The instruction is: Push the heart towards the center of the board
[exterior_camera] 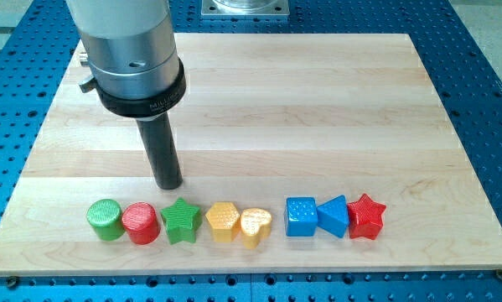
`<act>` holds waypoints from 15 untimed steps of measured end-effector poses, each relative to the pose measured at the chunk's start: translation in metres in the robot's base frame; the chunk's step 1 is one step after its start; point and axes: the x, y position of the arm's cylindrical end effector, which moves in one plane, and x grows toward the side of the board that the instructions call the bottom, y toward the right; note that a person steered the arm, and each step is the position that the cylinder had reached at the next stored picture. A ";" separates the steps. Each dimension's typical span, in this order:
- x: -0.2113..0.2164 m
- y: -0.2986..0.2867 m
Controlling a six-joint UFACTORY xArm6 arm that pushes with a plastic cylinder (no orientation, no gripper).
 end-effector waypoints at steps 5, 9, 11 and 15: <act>0.009 -0.134; 0.107 0.074; 0.106 0.126; 0.105 0.123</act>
